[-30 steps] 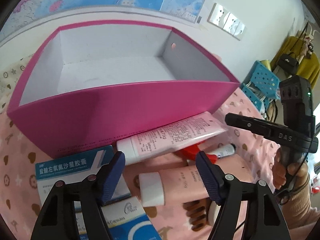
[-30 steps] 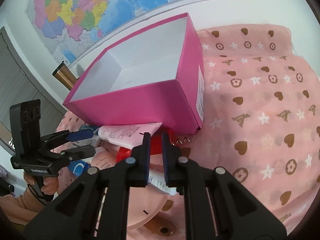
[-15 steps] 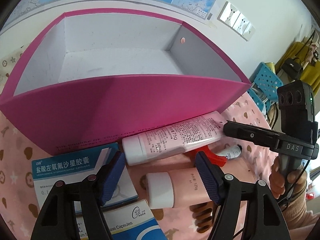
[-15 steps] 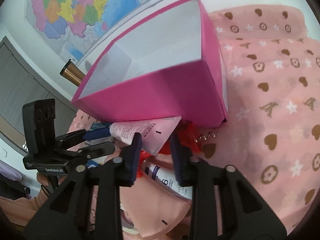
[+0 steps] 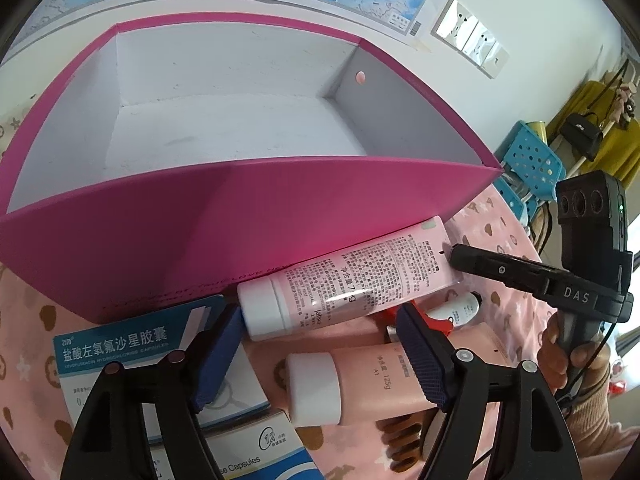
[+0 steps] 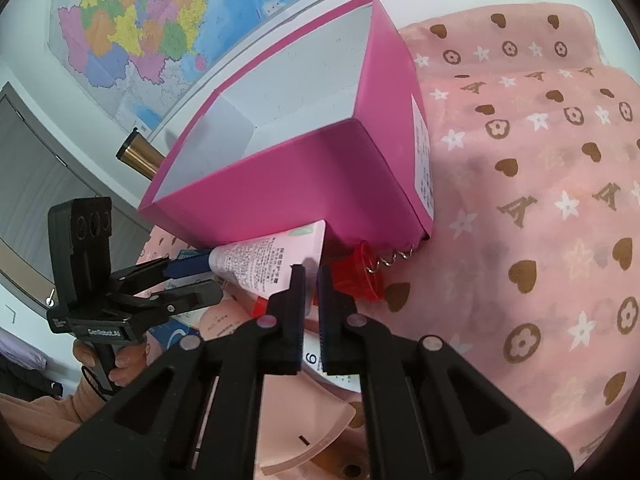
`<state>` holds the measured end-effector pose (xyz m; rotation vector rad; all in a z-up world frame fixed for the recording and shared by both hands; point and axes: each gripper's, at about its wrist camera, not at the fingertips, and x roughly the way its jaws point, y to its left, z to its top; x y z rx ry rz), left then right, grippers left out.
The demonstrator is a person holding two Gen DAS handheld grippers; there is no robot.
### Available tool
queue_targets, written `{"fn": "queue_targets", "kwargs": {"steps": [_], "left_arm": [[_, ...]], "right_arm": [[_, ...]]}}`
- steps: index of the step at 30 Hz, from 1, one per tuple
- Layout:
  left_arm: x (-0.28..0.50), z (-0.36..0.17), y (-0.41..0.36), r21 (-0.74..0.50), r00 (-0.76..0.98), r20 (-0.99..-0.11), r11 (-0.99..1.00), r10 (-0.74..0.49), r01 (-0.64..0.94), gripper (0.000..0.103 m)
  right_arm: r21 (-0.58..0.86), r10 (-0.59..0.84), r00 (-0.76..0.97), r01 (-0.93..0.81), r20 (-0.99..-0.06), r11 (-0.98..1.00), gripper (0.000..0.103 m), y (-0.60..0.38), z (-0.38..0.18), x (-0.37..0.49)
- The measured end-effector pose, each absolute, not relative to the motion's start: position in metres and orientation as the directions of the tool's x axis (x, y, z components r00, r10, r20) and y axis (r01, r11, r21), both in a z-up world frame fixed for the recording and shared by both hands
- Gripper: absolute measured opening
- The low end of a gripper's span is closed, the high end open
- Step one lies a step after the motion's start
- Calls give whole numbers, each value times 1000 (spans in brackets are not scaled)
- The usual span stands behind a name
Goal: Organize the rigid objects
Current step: 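Carry the pink tube with the right gripper over the magenta box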
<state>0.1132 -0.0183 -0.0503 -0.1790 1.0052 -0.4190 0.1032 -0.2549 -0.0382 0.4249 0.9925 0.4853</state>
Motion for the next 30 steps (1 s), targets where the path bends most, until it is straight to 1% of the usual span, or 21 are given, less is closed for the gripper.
{"fn": "queue_targets", "kwargs": {"steps": [2, 12, 18, 25, 30], "left_arm": [[113, -50, -18, -338, 466, -778, 906, -422, 255, 79], [90, -32, -17, -339, 515, -743, 903, -428, 262, 79], [71, -5, -16, -338, 564, -696, 896, -444, 288, 79], [62, 44, -18, -292, 655, -616, 899, -437, 326, 79], [75, 56, -23, -250, 683, -603, 910, -413, 330, 79]], "right_arm": [[537, 560, 461, -195, -689, 821, 10, -254, -37, 103], [495, 531, 499, -216, -685, 842, 10, -248, -20, 92], [453, 520, 537, -264, -664, 851, 10, -242, 8, 78], [403, 508, 599, -313, -619, 860, 11, -240, 46, 77], [393, 504, 620, -321, -601, 862, 11, -243, 59, 90]]}}
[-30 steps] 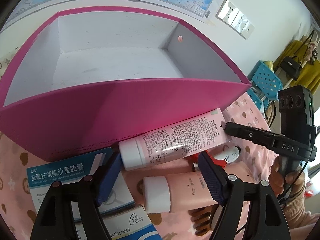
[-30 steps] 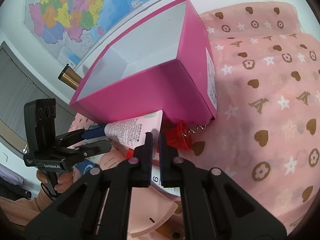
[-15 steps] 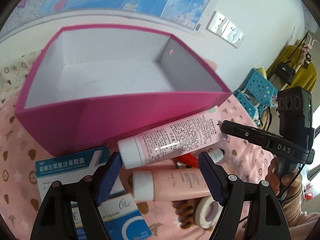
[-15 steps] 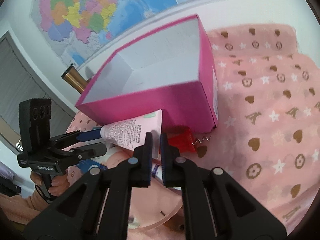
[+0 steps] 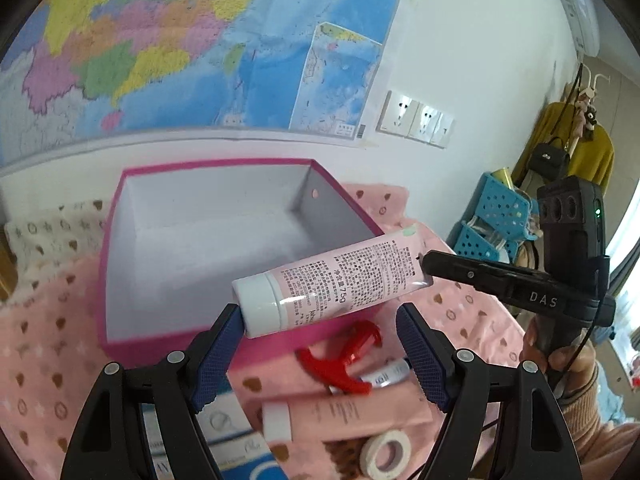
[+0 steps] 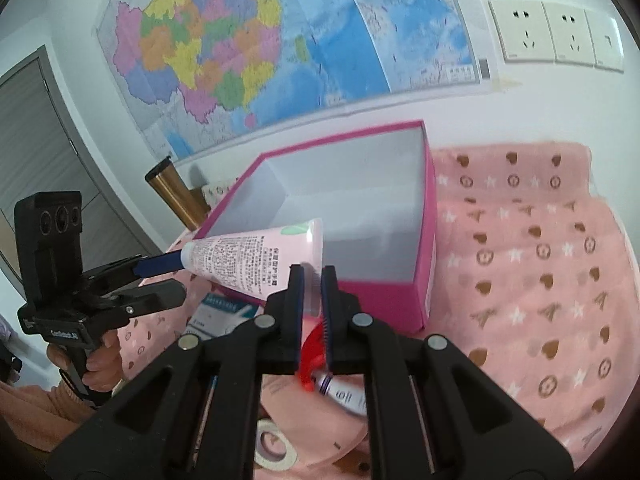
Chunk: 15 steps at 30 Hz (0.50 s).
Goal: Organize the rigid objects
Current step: 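Carry the pink tube with the right gripper over the magenta box, then open the right gripper to drop the pink tube into the box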
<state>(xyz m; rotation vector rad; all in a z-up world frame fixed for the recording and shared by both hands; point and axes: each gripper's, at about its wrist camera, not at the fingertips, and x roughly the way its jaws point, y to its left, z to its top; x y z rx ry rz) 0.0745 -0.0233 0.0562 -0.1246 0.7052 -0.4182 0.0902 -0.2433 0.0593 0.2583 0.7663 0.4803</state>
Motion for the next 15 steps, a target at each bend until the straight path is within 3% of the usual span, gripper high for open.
{"fn": "queue_targets", "kwargs": {"steps": [15], "left_arm": [[128, 36, -30, -218, 654, -668, 934, -354, 283, 79]], "right_arm": [[378, 456, 592, -261, -664, 888, 11, -247, 38, 140]]}}
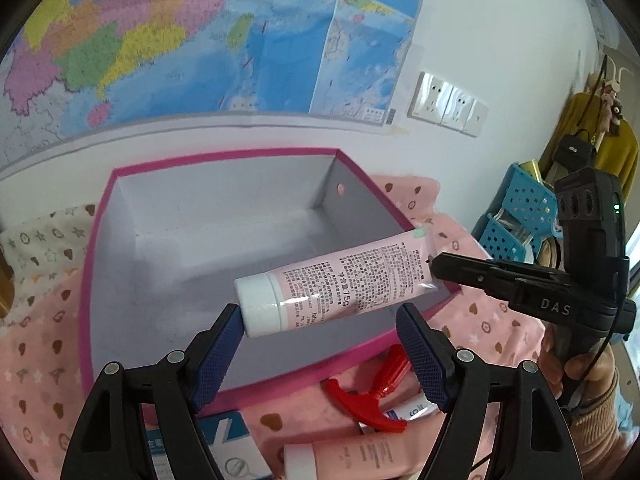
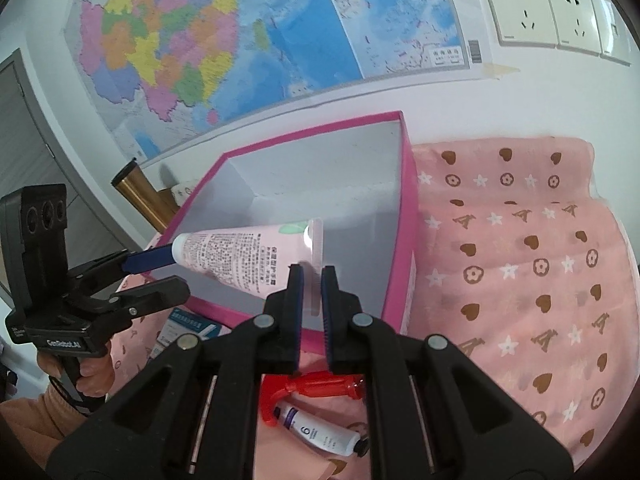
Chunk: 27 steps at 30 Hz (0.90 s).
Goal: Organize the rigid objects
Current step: 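Open the right gripper to drop the pink tube into the box, then move the right gripper down to the red plastic T-handled piece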
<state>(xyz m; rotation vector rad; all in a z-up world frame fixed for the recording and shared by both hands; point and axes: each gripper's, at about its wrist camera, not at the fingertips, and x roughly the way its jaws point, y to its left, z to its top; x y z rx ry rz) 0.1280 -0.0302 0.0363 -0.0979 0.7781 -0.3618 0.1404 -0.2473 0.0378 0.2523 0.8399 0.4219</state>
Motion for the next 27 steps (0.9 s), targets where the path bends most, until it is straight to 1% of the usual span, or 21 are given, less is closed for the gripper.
{"fn": "queue_targets", "kwargs": {"steps": [3, 11, 14, 17, 20, 27], "left_arm": [[135, 28, -31, -228, 639, -684, 935, -353, 272, 79], [152, 14, -35, -249, 593, -722, 933, -357, 258, 79], [154, 10, -35, -256, 588, -726, 933, -358, 251, 79], [152, 10, -34, -250, 594, -725, 937, -348, 245, 79], [149, 11, -33, -241, 602, -722, 940, -340, 242, 79], [122, 25, -26, -215, 666, -670, 945, -328, 248, 79]], "right_arm": [[359, 438, 585, -254, -683, 898, 12, -245, 35, 145], [308, 384, 581, -229, -718, 923, 23, -238, 28, 152], [299, 372, 585, -222, -721, 928, 24, -238, 28, 153], [291, 362, 592, -217, -720, 932, 24, -238, 29, 153], [292, 361, 603, -215, -711, 932, 26, -240, 31, 151], [317, 406, 618, -255, -673, 913, 27, -241, 42, 130]]}}
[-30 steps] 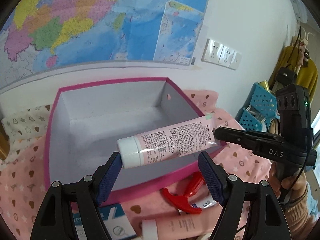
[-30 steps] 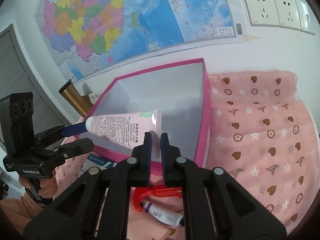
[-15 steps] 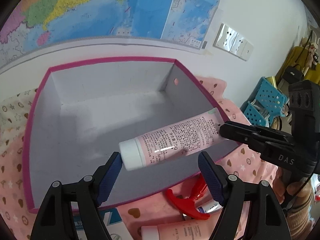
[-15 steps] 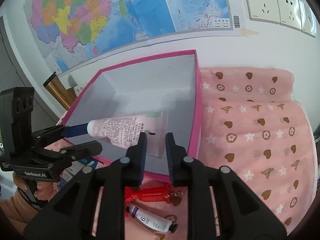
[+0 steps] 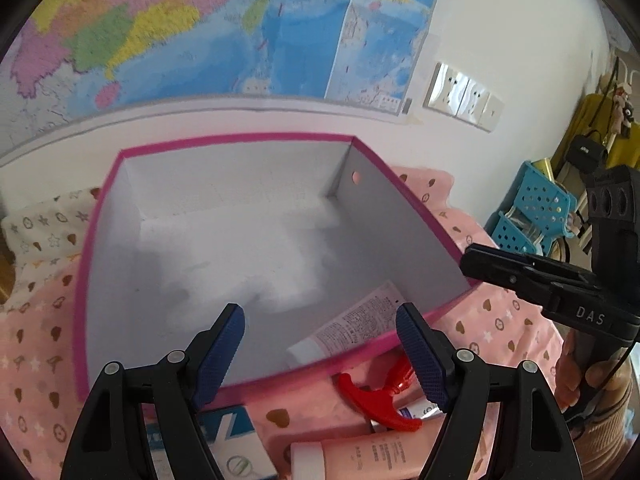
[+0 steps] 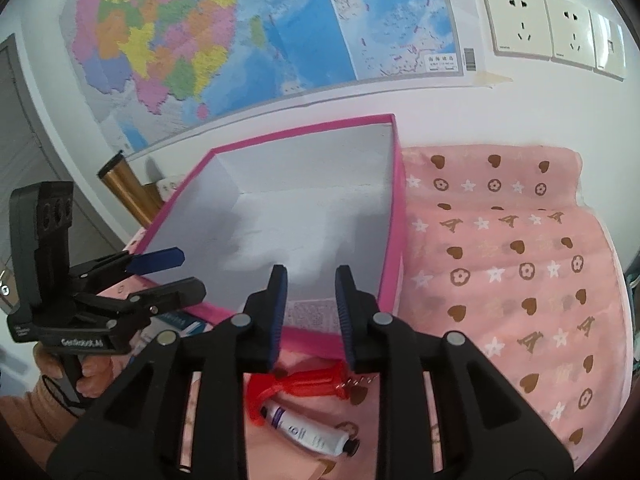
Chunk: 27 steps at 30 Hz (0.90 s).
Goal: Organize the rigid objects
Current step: 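Move the right gripper down to the red plastic T-handled piece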
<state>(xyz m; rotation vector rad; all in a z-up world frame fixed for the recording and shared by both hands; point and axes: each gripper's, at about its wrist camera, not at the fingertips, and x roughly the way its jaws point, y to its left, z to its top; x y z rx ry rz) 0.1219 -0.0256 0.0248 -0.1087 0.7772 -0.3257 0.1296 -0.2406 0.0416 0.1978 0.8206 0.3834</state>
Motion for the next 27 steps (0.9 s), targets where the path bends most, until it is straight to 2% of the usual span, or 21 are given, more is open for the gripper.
{"fn": "queue_targets", "kwargs": {"steps": [2, 4, 12, 27], "left_arm": [[115, 27, -23, -220, 676, -657, 942, -334, 252, 79], [106, 29, -19, -223, 689, -643, 942, -334, 249, 79], [79, 23, -14, -248, 685, -631, 932, -363, 265, 80], [74, -26, -49, -303, 543, -714, 894, -443, 331, 80]], "right_arm": [[326, 419, 624, -265, -659, 907, 38, -241, 45, 121], [332, 430, 630, -275, -647, 902, 42, -242, 47, 111], [368, 463, 605, -283, -648, 886, 42, -246, 37, 83], [393, 440, 525, -206, -729, 896, 42, -250, -15, 80]]}}
